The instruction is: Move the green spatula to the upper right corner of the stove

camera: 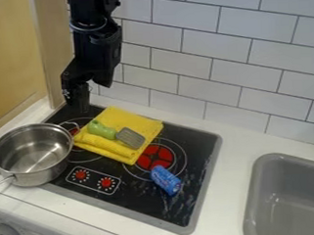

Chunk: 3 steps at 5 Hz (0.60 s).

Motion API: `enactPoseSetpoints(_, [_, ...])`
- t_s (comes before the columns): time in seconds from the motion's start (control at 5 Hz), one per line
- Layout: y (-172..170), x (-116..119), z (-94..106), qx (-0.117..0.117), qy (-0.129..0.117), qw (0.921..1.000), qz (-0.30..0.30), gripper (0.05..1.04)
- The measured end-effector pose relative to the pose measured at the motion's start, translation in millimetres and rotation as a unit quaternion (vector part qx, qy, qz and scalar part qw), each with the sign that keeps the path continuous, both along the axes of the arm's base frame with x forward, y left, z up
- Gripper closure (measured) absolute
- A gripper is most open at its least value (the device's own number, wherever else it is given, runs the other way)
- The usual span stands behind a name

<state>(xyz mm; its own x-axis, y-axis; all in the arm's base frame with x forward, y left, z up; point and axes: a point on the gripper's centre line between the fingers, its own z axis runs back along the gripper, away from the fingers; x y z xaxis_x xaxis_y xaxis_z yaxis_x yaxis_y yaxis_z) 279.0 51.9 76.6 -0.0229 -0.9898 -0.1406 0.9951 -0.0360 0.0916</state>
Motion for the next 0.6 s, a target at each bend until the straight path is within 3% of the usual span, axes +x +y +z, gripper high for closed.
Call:
enactPoseSetpoints(0.2, [-1.4, -10.1, -12.3, -0.003, 0.024, 0.9997, 0.000, 0.085])
enactPoseSetpoints(0.6, [-1.6, -4.4, -42.5, -0.007, 0.056, 0.9984, -0.004, 0.085])
